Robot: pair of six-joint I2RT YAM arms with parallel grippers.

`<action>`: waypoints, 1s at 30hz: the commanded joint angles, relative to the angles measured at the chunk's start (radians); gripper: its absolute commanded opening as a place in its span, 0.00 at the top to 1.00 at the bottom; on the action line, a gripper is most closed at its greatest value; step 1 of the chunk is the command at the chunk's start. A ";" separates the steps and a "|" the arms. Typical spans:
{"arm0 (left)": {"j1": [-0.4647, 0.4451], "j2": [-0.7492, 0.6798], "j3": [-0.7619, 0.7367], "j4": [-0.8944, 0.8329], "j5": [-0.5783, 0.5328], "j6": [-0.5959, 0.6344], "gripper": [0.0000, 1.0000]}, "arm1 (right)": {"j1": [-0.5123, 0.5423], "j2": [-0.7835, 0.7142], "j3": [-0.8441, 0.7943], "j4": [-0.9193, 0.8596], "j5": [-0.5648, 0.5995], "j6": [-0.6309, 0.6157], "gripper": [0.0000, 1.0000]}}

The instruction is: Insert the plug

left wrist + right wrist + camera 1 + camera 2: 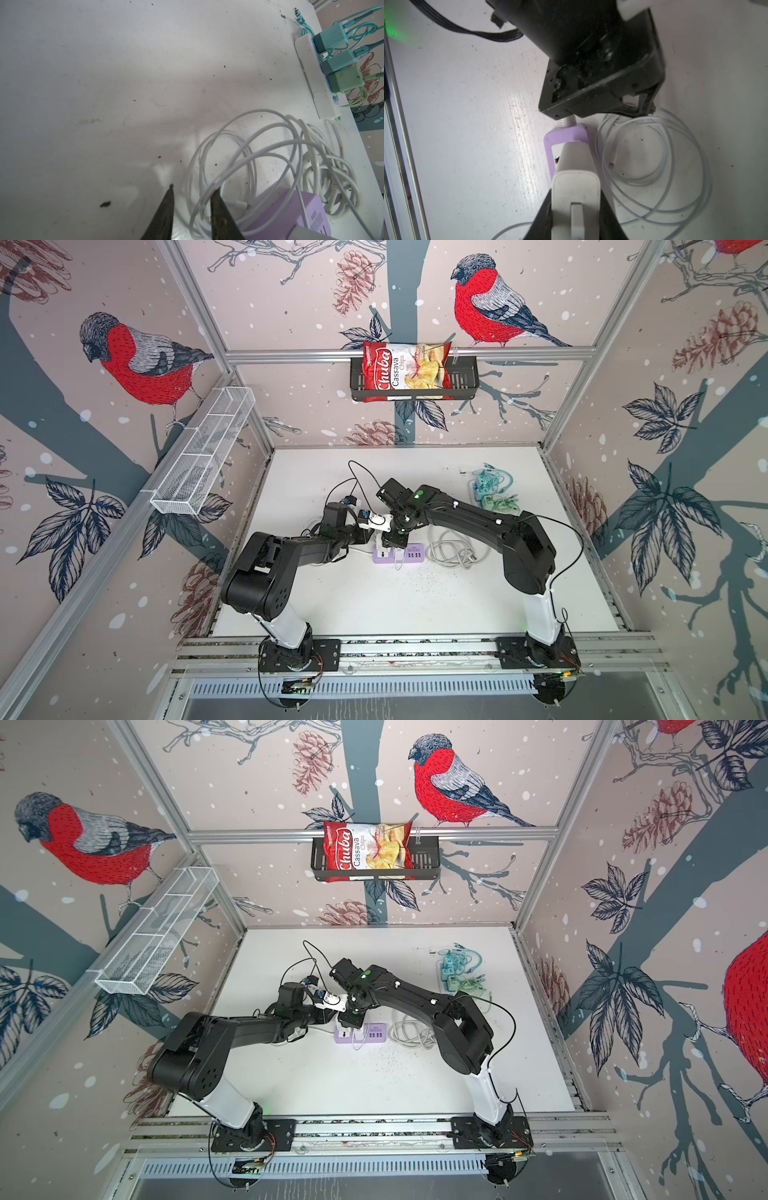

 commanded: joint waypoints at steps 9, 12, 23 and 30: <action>0.001 0.024 0.020 0.043 0.003 -0.009 0.71 | 0.002 0.026 -0.001 -0.008 0.052 -0.002 0.90; 0.002 0.018 0.017 0.042 -0.002 -0.009 0.71 | 0.001 0.026 -0.005 -0.015 0.050 -0.007 0.90; 0.001 0.019 0.038 -0.004 0.056 0.051 0.71 | 0.017 0.004 -0.060 -0.025 0.131 0.001 0.91; -0.012 0.032 0.014 0.015 0.086 0.042 0.71 | -0.011 -0.045 -0.115 -0.008 0.111 -0.013 0.92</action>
